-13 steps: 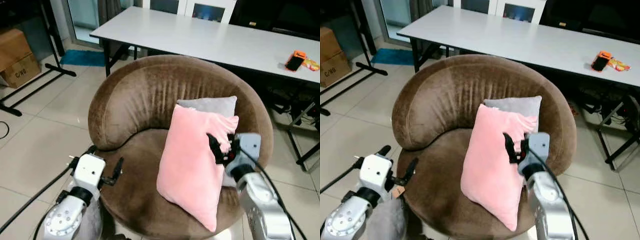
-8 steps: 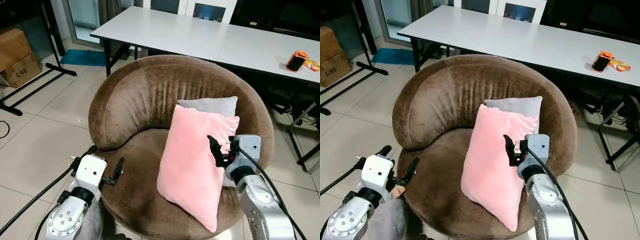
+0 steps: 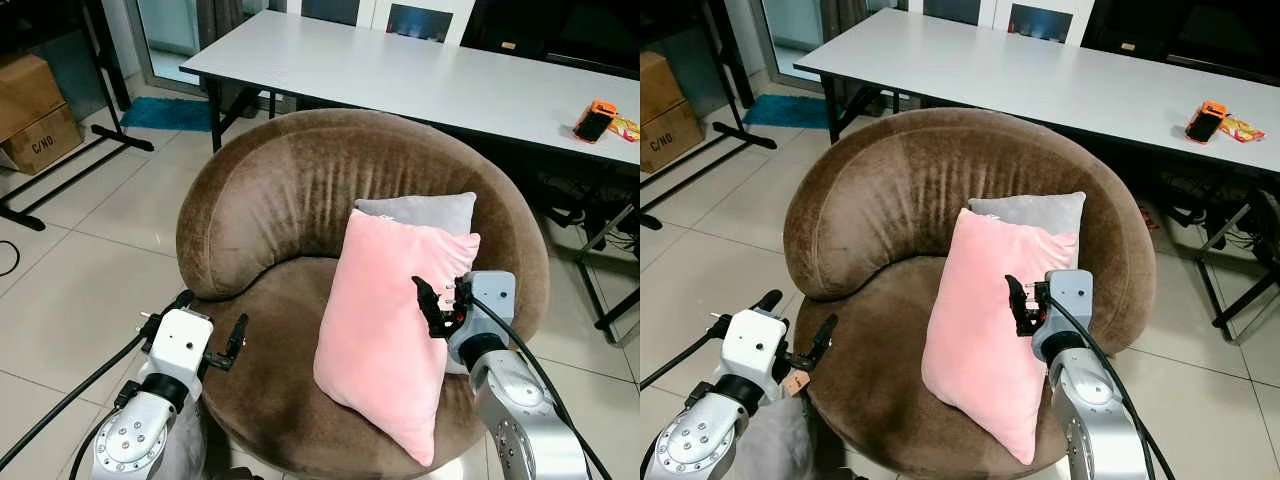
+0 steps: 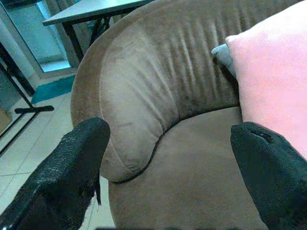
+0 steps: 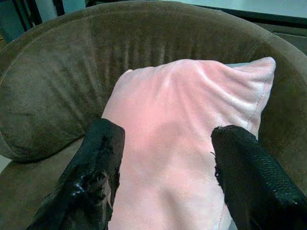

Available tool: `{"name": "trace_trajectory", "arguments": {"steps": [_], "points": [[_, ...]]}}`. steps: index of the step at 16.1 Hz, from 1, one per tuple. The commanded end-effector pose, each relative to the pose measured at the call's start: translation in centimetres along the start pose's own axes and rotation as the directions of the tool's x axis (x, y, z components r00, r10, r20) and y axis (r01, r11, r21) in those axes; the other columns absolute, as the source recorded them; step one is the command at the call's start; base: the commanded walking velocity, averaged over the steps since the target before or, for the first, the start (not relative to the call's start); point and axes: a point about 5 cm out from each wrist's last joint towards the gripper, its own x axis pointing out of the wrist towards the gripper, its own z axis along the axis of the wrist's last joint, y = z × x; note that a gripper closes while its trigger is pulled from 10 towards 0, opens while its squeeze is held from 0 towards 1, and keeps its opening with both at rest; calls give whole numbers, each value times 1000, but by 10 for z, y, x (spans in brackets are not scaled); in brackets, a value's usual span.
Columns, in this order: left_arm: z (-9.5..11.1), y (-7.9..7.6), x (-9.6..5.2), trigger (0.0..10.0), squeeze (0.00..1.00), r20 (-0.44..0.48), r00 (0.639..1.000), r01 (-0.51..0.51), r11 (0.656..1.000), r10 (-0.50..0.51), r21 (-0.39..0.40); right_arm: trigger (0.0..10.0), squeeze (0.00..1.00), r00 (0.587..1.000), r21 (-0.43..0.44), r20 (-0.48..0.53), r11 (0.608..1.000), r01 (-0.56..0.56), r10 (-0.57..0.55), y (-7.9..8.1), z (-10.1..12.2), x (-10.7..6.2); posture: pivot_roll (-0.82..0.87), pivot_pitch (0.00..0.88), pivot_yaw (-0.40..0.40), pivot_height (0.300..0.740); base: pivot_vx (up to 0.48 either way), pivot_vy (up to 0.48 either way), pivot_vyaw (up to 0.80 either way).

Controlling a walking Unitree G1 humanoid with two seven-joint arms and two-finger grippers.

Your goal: Move the pillow to the sofa from floor

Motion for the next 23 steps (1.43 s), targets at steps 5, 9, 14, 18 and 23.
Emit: {"name": "trace_trajectory", "arguments": {"steps": [5,9,14,18,23], "points": [[2,-2,2,10000,0,19,1000,-5,1000,5,7,10000,0,1000,-7,14,1000,15,-15,-3,7,0,43,0,-76,740,0,0,0],[3,-2,3,10000,0,27,1000,-2,1000,2,5,10000,0,1000,-4,12,1000,20,-20,-3,6,-1,41,0,-73,740,-292,0,0],[4,-1,4,10000,0,31,1000,3,1000,-3,13,10000,0,1000,3,14,1000,27,-27,-3,6,-1,42,0,-68,740,-313,0,0],[3,-1,5,10000,0,30,1000,5,1000,-6,7,10000,0,999,7,16,999,32,-32,-3,6,-2,40,0,-62,740,-294,0,0],[3,1,3,10000,1000,28,999,18,998,-17,-52,10000,1000,999,44,31,999,14,-16,-1,8,-2,42,0,-63,740,0,0,0]]}}
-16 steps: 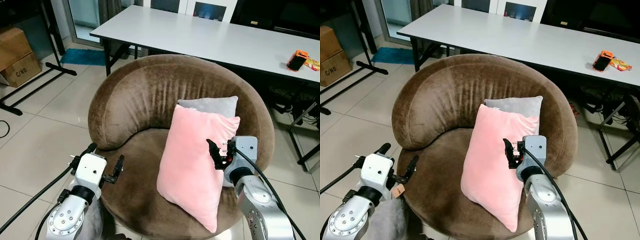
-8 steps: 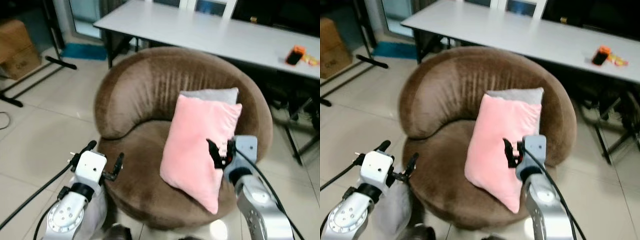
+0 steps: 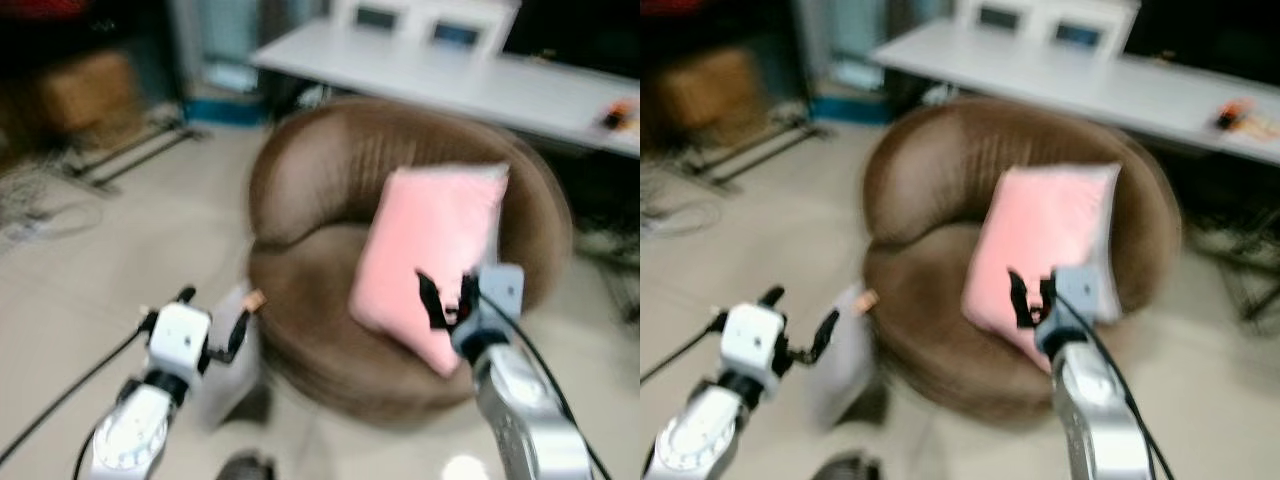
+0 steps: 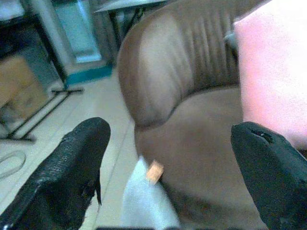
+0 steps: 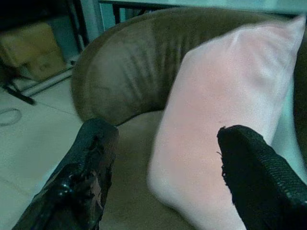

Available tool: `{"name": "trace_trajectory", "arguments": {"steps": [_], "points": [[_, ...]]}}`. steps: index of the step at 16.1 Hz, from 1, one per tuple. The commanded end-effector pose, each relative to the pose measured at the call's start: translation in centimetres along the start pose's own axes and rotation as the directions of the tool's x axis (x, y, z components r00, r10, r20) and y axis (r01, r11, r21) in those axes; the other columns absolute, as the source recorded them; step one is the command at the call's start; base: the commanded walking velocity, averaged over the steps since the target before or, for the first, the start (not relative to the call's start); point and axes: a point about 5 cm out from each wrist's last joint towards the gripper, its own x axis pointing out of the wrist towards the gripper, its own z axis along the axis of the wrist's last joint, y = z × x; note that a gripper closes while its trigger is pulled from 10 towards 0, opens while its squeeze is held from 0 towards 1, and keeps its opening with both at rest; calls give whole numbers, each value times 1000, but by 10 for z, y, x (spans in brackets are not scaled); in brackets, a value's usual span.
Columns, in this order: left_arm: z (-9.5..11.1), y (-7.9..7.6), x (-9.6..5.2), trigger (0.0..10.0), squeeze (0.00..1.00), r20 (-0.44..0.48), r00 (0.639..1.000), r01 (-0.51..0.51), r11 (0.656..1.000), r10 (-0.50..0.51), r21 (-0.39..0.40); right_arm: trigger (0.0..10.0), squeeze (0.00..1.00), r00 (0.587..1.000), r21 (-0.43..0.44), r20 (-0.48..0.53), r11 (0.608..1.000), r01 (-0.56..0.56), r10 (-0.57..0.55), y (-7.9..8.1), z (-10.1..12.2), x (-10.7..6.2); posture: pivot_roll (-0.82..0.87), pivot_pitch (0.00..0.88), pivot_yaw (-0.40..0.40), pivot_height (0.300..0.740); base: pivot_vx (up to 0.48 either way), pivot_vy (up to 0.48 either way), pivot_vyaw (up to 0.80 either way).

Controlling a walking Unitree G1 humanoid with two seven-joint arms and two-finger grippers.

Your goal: Move the pillow to the sofa from floor

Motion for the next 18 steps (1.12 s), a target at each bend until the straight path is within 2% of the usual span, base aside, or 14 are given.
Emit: {"name": "trace_trajectory", "arguments": {"steps": [1,2,3,4,6,7,8,18], "points": [[11,3,5,0,1000,44,999,5,1000,-6,21,0,820,1000,18,24,1000,-10,10,-1,4,-1,42,0,-63,740,0,0,0],[10,3,5,0,737,44,999,5,1000,-7,25,0,0,1000,15,25,1000,-12,12,-1,5,-1,42,0,-62,740,0,0,0],[10,3,5,0,294,43,999,2,1000,-4,31,0,0,1000,14,24,1000,-12,11,-1,5,-1,42,0,-63,740,0,0,0],[10,3,5,0,8,42,999,0,999,-2,35,0,0,1000,14,25,1000,-12,12,0,5,-1,42,0,-62,740,0,0,0],[9,6,5,0,0,36,999,-23,998,21,55,0,0,1000,8,21,1000,-7,7,-1,4,-1,41,0,-61,740,0,0,0],[8,8,6,10000,0,21,999,-40,997,39,59,4078,0,1000,-12,6,1000,10,-10,-2,3,0,41,0,-61,740,0,0,0],[8,9,7,10000,0,19,999,-43,997,42,61,10000,0,1000,-21,-21,1000,21,-21,-3,-1,0,41,0,-61,740,0,0,0],[9,9,8,10000,0,26,999,-43,996,41,75,10000,0,999,-22,-30,1000,20,-21,-2,-2,1,44,0,-60,740,0,372,0]]}}
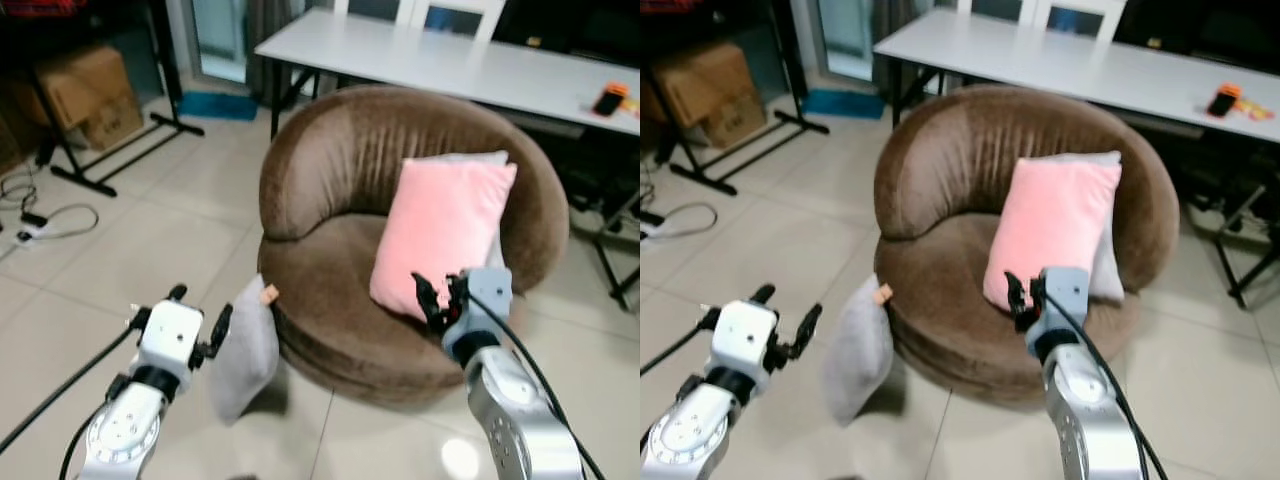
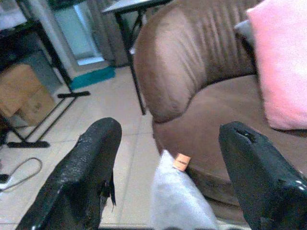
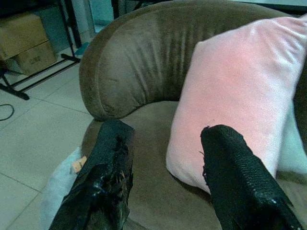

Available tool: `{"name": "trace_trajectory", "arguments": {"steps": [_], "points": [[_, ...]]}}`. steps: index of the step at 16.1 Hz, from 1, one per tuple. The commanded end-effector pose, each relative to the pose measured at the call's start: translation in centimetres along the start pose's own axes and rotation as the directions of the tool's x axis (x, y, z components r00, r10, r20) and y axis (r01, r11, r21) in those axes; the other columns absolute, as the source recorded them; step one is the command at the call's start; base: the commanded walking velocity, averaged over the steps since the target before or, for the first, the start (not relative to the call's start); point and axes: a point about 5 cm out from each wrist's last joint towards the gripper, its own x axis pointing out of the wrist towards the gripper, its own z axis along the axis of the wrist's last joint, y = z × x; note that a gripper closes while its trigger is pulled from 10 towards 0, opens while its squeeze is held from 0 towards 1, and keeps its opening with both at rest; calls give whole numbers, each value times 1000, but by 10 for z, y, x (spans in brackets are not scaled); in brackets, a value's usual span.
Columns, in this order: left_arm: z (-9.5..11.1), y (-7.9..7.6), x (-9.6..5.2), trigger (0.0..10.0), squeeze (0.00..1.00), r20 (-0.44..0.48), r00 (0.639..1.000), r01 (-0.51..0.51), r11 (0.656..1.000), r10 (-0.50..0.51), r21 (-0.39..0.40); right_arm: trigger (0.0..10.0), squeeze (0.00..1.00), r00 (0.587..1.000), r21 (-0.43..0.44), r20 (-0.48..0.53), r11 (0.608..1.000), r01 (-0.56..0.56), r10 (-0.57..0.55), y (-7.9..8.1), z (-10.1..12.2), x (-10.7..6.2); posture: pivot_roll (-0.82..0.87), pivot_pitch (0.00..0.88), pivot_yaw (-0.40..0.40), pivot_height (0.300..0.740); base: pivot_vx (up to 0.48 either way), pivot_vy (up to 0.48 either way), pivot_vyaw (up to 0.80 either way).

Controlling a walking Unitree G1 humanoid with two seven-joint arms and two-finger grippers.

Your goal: Move the pillow to the sofa from floor

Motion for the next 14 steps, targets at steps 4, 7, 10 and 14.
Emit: {"name": "trace_trajectory", "arguments": {"steps": [4,7,10,14], "points": [[1,2,-1,10000,0,-1,1000,-6,1000,6,9,10000,0,1000,1,-13,1000,8,-8,-2,0,1,46,0,-61,740,0,406,0],[1,3,0,10000,0,3,1000,-12,1000,12,0,10000,0,1000,-1,-12,1000,-1,1,-1,0,2,48,0,-62,740,0,396,0],[5,3,0,10000,0,25,999,-24,1000,24,-15,10000,0,999,-44,-3,998,-54,54,4,2,3,50,0,-63,740,0,0,0],[5,8,2,10000,0,27,999,-33,999,33,13,10000,0,998,-47,-8,997,-61,60,6,1,4,54,0,-61,740,0,0,800]]}}
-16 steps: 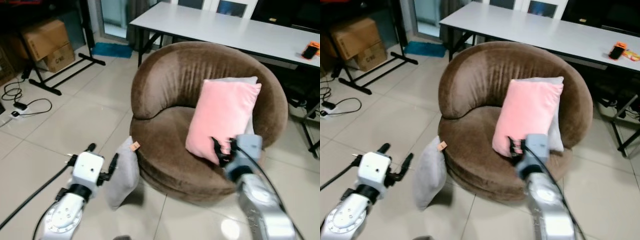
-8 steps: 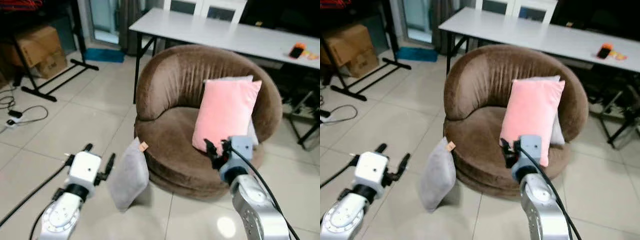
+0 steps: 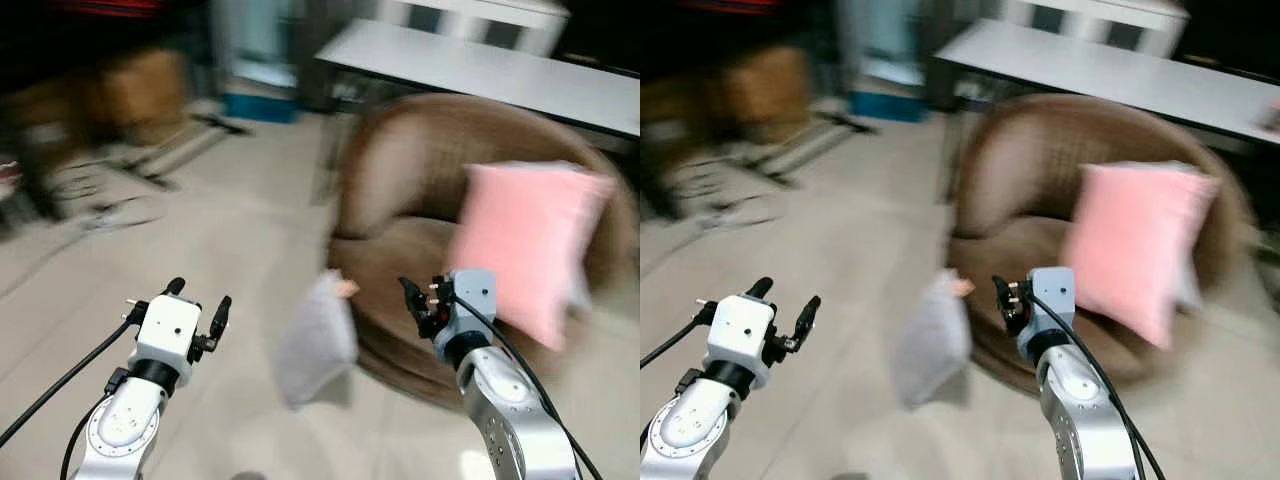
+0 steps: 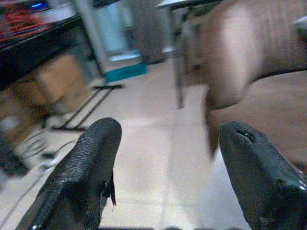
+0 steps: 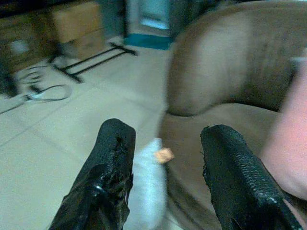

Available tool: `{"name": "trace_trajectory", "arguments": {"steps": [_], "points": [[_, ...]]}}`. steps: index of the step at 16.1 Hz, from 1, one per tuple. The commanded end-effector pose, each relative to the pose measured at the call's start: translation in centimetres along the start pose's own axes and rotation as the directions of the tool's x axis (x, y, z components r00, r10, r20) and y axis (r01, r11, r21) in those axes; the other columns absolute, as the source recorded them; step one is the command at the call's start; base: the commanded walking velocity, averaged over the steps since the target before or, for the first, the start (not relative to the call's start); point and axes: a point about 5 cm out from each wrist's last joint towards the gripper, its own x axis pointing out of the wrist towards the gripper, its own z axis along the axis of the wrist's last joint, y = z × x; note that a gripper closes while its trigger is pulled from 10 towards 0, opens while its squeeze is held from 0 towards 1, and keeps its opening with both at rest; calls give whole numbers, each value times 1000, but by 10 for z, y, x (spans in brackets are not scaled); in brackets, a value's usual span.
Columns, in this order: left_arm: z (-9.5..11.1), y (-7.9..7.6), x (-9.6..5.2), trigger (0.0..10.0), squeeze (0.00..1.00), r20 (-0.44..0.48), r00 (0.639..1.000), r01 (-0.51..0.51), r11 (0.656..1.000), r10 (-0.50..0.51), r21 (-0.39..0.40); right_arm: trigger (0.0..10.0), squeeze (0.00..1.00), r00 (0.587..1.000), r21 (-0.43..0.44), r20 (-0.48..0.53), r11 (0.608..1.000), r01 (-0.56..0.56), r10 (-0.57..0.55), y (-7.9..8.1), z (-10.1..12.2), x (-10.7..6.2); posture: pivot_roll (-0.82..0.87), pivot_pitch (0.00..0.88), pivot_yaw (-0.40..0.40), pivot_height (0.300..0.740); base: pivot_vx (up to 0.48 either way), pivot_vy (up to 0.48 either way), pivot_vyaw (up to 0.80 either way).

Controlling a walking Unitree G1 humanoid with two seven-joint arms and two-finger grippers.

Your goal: Move the pillow to the sofa from floor

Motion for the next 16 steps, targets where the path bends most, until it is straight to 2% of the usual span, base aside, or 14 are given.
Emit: {"name": "trace_trajectory", "arguments": {"steps": [1,3,4,8,16], "points": [[-1,-2,0,10000,0,-3,1000,7,1000,-7,7,10000,0,999,-12,16,999,29,-29,-7,4,0,54,0,-61,740,266,0,800],[-1,-3,1,10000,0,-3,1000,14,1000,-13,6,10000,0,999,-12,16,999,52,-51,-8,4,0,54,0,-61,740,308,0,800],[-1,-3,1,10000,0,-2,1000,17,1000,-17,6,10000,0,994,30,21,994,103,-104,-14,4,1,56,0,-63,740,311,0,0],[-1,-1,1,10000,0,1,1000,16,1000,-16,22,10000,0,989,11,22,989,148,-149,-26,7,3,60,0,-64,740,316,0,0],[0,2,4,10000,0,9,1000,21,999,-22,31,10000,0,981,1,26,981,194,-194,-31,5,4,54,0,-55,740,355,0,0]]}}
